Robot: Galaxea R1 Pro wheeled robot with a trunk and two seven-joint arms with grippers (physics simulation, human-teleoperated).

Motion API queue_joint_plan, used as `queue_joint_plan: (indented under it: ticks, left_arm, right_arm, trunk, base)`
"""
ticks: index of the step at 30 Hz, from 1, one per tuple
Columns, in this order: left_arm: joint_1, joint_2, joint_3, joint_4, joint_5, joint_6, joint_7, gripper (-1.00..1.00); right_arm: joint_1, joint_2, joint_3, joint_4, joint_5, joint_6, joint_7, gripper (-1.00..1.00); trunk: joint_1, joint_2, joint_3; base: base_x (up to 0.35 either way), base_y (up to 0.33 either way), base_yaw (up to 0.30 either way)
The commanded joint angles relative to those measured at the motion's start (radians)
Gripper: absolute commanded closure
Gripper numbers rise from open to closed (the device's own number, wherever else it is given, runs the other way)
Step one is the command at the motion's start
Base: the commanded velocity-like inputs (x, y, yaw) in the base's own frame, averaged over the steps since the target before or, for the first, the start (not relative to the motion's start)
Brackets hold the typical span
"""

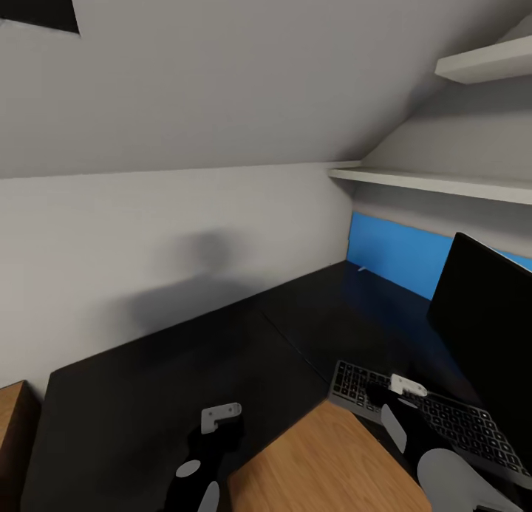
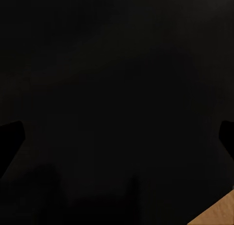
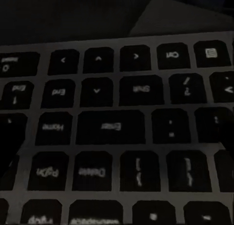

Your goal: In the bedroom, organize the workspace by keeping the computer under the desk, ensuring the monitor is on the desk, placing the keyboard on the desk next to the monitor, placing the mouse on the desk next to the keyboard, moving the folder from the swivel chair onto the desk next to the mouse, stacking the notebook on top of the folder with the pen on top of the notebook, and positioning the swivel chair next to the desk.

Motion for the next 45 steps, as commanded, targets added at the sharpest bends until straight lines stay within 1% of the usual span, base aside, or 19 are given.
queue_joint_plan:
  ticks: [1,25,37,45]
  left_arm:
    - [-0.001,0.0,-0.002,-0.001,0.009,0.003,0.008,-1.0]
    - [-0.001,0.0,-0.002,0.007,0.01,0.001,0.007,-1.0]
    - [-0.001,0.0,-0.006,0.044,0.009,-0.003,0.0,-1.0]
    - [-0.001,0.0,-0.006,0.045,0.009,-0.003,0.0,-1.0]
  right_arm:
    - [0.001,0.001,0.003,0.028,-0.023,0.004,-0.001,-1.0]
    - [0.001,0.002,0.003,0.029,-0.024,0.005,-0.001,-1.0]
    - [0.001,0.002,0.003,0.029,-0.023,0.004,-0.001,-1.0]
    - [0.001,0.002,0.003,0.029,-0.023,0.004,-0.001,-1.0]
  trunk:
    - [0.0,-0.001,-0.002]
    - [0.0,-0.001,-0.016]
    - [0.0,-0.001,-0.019]
    - [0.0,-0.001,-0.019]
  base:
    - [0.0,0.0,0.234]
    - [0.0,0.0,0.233]
    - [-0.005,0.0,0.062]
    - [-0.156,0.0,0.001]
